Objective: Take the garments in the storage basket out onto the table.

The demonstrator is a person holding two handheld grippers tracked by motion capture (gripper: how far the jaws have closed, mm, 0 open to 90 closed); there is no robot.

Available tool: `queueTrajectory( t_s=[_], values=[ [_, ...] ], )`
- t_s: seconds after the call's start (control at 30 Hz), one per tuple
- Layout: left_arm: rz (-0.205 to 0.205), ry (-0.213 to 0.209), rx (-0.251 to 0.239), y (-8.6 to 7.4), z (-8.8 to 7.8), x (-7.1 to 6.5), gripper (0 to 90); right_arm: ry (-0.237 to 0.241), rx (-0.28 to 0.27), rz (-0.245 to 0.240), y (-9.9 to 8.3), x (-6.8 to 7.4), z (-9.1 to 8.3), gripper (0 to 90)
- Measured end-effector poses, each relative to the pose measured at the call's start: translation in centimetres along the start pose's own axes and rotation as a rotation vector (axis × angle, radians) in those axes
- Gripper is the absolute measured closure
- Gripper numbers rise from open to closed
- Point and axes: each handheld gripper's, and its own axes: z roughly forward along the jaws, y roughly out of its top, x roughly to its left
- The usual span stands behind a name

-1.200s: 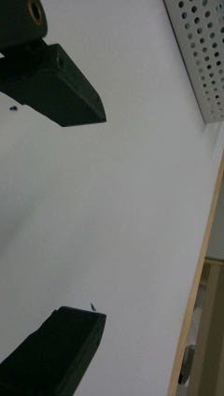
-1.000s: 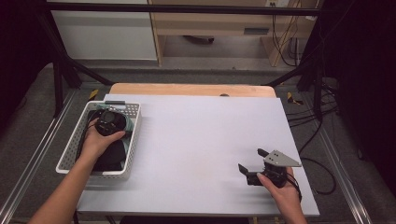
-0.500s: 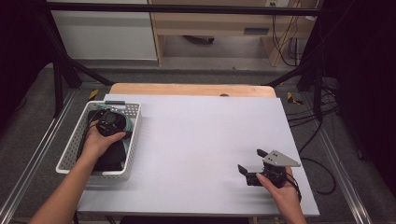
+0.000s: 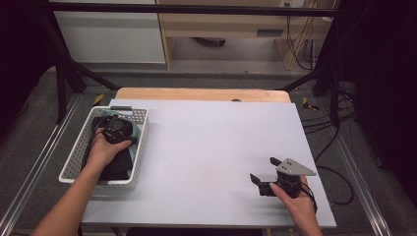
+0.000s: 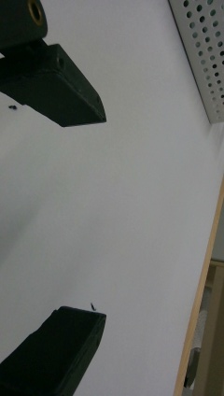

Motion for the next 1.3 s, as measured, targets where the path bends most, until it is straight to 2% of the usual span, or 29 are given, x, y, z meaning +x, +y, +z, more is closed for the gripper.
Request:
queueTrajectory(
  t_s=[0.13, 0.23, 0.4, 0.43, 0.5, 0.53, 0.57, 0.67, 0.73, 0.8, 0.83, 0.87, 0.97, 1.0, 1.03, 1.07, 1.13, 1.17, 1.3],
  values=[
    [0.0, -0.028, -0.004, -0.1, -0.1, 0.1, 70.5, 0.002, 0.001, 0.0, 0.0, 0.0, 0.0, 5.2],
    [0.004, -0.023, -0.009, -0.1, -0.2, 0.2, 78.6, 0.002, 0.001, -0.002, 0.0, 0.0, 0.0, 5.2],
    [0.011, -0.013, -0.029, -0.2, -0.6, 0.2, 82.5, 0.002, 0.001, 0.001, 0.0, 0.0, 0.0, 5.2],
    [0.001, -0.015, -0.053, -0.2, -1.0, 0.3, 82.7, 0.002, 0.0, 0.002, 0.0, 0.0, 0.0, 5.2],
    [-0.003, -0.018, -0.065, -0.2, -1.2, 0.3, 82.8, 0.002, -0.001, 0.004, 0.0, 0.0, 0.0, 5.2],
    [-0.01, -0.021, -0.081, -0.2, -1.4, 0.4, 82.8, 0.003, -0.001, 0.004, 0.0, 0.0, 0.0, 5.1],
    [-0.037, -0.032, -0.116, -0.2, -1.9, 0.7, 82.9, 0.004, -0.001, 0.002, 0.0, 0.0, 0.0, 5.2],
    [-0.055, -0.038, -0.145, -0.2, -2.4, 0.9, 83.0, 0.004, -0.002, 0.003, 0.0, 0.0, 0.0, 5.2],
    [-0.077, -0.049, -0.182, -0.3, -3.0, 1.1, 83.2, 0.004, -0.003, 0.002, 0.0, 0.0, 0.0, 5.2],
    [-0.11, -0.066, -0.229, -0.2, -3.7, 1.3, 83.3, 0.003, -0.003, 0.003, 0.0, 0.0, -0.1, 5.1],
    [-0.137, -0.077, -0.277, -0.2, -4.5, 1.4, 83.4, 0.003, -0.003, 0.004, 0.0, 0.0, -0.1, 5.2],
    [-0.137, -0.077, -0.277, -0.2, -4.5, 1.4, 83.5, 0.003, -0.003, 0.004, 0.0, 0.0, -0.1, 5.2],
    [-0.155, -0.089, -0.33, -0.1, -5.7, 1.6, 83.5, 0.004, -0.003, 0.004, 0.0, 0.0, -0.1, 5.2],
    [-0.166, -0.097, -0.366, 0.0, -6.5, 1.7, 83.5, 0.004, -0.003, 0.004, 0.0, 0.0, -0.1, 5.2],
    [-0.166, -0.097, -0.366, 0.0, -6.5, 1.7, 83.4, 0.004, -0.003, 0.004, 0.0, 0.0, -0.1, 5.2],
    [-0.18, -0.106, -0.402, 0.0, -7.3, 1.9, 83.5, 0.004, -0.002, 0.003, 0.0, 0.0, 0.0, 5.2],
    [-0.183, -0.107, -0.418, 0.0, -7.8, 1.9, 83.5, 0.005, -0.005, 0.003, 0.0, 0.0, -0.1, 5.1],
    [-0.192, -0.116, -0.45, 0.0, -8.5, 2.0, 83.5, 0.006, -0.005, 0.002, 0.0, 0.0, -0.1, 5.1],
    [-0.229, -0.148, -0.511, -0.1, -9.7, 2.3, 83.6, 0.007, -0.006, 0.0, 0.1, 0.0, 0.0, 5.2]
  ],
)
